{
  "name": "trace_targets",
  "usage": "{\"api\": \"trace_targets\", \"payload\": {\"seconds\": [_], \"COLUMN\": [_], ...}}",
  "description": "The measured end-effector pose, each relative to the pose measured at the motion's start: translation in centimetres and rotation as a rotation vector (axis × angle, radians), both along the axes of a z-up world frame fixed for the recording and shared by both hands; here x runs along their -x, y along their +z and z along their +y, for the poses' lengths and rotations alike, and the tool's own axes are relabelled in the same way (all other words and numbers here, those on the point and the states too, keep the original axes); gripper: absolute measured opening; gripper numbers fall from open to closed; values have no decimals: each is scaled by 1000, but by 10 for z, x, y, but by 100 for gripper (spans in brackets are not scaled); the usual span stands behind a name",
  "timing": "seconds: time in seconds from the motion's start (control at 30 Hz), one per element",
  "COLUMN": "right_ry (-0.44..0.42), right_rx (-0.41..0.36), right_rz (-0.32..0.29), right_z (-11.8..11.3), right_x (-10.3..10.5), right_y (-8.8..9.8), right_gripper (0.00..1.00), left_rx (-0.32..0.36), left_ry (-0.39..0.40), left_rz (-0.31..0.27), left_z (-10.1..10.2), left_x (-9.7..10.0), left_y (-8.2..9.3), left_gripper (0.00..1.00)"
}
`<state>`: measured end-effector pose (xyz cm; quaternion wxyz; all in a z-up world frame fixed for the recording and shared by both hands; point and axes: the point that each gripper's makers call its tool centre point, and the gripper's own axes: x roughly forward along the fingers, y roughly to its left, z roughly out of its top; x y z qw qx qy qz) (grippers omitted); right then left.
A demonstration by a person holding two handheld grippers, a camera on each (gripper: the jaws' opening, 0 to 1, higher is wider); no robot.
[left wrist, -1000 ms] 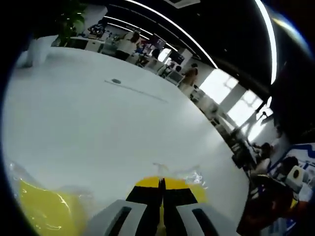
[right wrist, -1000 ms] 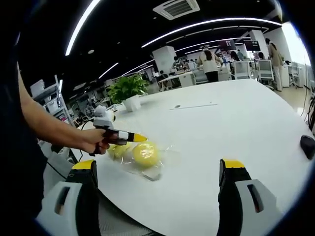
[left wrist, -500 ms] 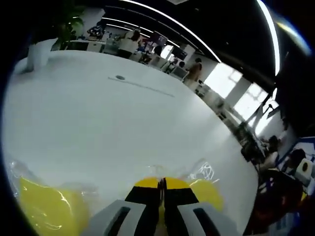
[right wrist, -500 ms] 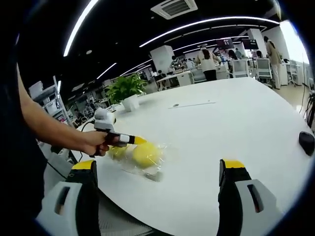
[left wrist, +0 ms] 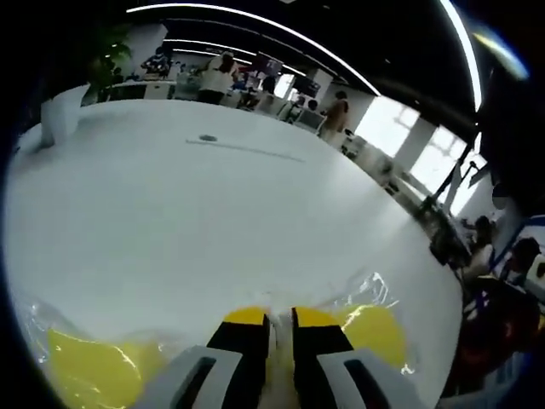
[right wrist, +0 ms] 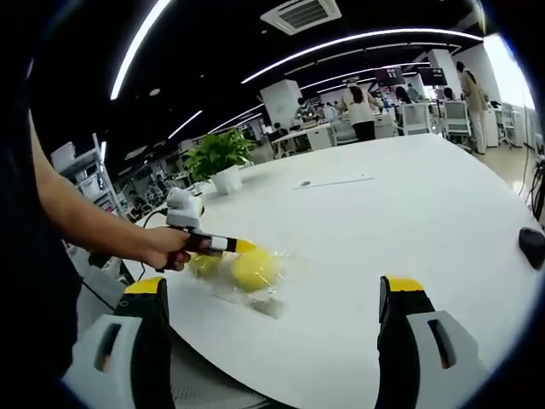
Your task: Compare the silicone blocks by pressing each to a similar depth, holding the contact briefly, and releasing to observe deformation and rebound differences across the visible hardness samples.
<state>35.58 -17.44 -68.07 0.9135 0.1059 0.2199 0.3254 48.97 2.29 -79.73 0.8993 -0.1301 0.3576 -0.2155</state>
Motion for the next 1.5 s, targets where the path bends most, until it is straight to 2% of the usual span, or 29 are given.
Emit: {"api": "trace_targets", "payload": {"seconds": [0.07, 0.13, 0.17, 0.23, 0.27, 0.33, 0.4, 0.43, 0.57, 0.6, 0.63, 0.77, 0.87, 0.97, 1.03, 1.1, 1.2, 1.3, 1.43, 1.5], "right_ry": [3, 3, 2, 0, 0, 3, 2, 0, 4, 6, 7, 29, 43, 56, 75, 91, 90, 71, 72, 66], "right_rx": [2, 1, 1, -1, -1, 8, 18, 23, 40, 45, 53, 66, 83, 84, 88, 131, 137, 143, 140, 186], "right_rz": [0, 0, -2, -4, -4, 3, 13, 17, 18, 14, 12, -1, -11, -13, -12, -13, -25, -34, -34, -28], "right_z": [0, 0, -1, -2, -2, -1, -2, -3, -4, -4, -3, 1, 5, 11, 15, 17, 20, 20, 26, 25], "right_x": [0, 0, 0, -1, -2, -2, -3, -4, -8, -9, -10, -15, -19, -21, -20, -20, -22, -26, -24, -23], "right_y": [0, 1, 1, 1, 1, -1, -4, -5, -6, -5, -5, -1, 2, 5, 5, 2, 2, 3, 1, -6], "right_gripper": [96, 96, 96, 96, 96, 96, 96, 96, 96, 96, 96, 96, 96, 96, 96, 96, 96, 96, 96, 96], "left_rx": [-27, -26, -26, 16, 5, 20, 42, 62, 30, 27, 18, 17, -7, -58, -57, -59, -45, -75, -57, -44], "left_ry": [-3, -1, -2, -30, -33, -36, -30, -50, -126, -142, -147, -157, -175, -200, -203, -198, -182, -181, -135, -101], "left_rz": [-7, -6, -6, -33, -40, -105, -112, -173, -244, -252, -288, -323, -368, -388, -400, -403, -413, -414, -422, -437], "left_z": [3, 5, 5, 0, 3, 4, 6, 5, 11, 15, 22, 43, 62, 77, 90, 104, 123, 140, 164, 177], "left_x": [-2, -4, -4, -4, -5, -10, -12, -18, -18, -16, -18, -14, -6, 5, 13, 23, 36, 53, 74, 82], "left_y": [0, 1, 1, 9, 12, 28, 38, 50, 75, 83, 93, 113, 129, 134, 139, 142, 145, 141, 145, 148], "left_gripper": [17, 21, 29, 46, 55, 63, 77, 82, 100, 99, 100, 100, 100, 100, 100, 100, 100, 100, 100, 100]}}
